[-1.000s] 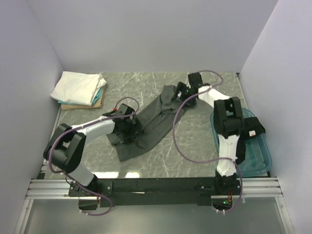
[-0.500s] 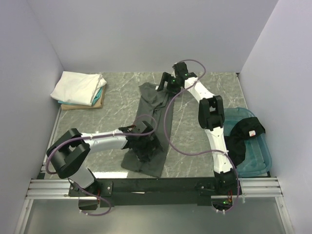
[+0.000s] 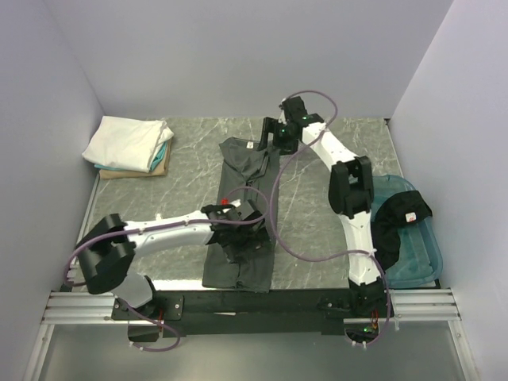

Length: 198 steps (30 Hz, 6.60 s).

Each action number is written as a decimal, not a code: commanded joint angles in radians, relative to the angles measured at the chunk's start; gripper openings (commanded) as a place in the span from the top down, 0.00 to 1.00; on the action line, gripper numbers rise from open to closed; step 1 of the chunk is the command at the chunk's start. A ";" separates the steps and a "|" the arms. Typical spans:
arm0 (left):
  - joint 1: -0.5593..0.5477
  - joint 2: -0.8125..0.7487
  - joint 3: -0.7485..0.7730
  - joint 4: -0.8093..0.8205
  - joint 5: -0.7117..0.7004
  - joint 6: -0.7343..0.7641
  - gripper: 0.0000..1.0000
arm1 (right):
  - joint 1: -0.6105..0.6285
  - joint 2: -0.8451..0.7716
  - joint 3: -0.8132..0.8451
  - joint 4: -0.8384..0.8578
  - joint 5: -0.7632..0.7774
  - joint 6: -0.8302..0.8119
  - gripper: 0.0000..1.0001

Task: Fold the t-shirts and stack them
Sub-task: Fold the tshirt

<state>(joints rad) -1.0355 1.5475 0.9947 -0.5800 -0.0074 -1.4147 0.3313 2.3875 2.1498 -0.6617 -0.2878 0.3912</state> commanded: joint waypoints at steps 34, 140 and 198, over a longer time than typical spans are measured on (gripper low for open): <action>0.022 -0.455 -0.525 -0.121 -0.081 -0.017 0.99 | 0.757 -1.257 -1.457 0.189 0.375 0.190 0.11; 0.591 -0.397 -0.134 0.215 -0.089 0.487 0.01 | 0.314 -1.113 -1.331 0.600 0.119 0.037 0.15; 0.581 -0.095 -0.286 0.545 0.040 0.565 0.38 | 0.269 -1.241 -1.447 0.479 0.346 0.123 0.10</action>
<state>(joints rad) -0.4496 1.4178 0.6594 -0.0776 -0.0036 -0.8585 0.6060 1.2087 0.7296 -0.1745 -0.0261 0.4675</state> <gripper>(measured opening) 0.647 0.899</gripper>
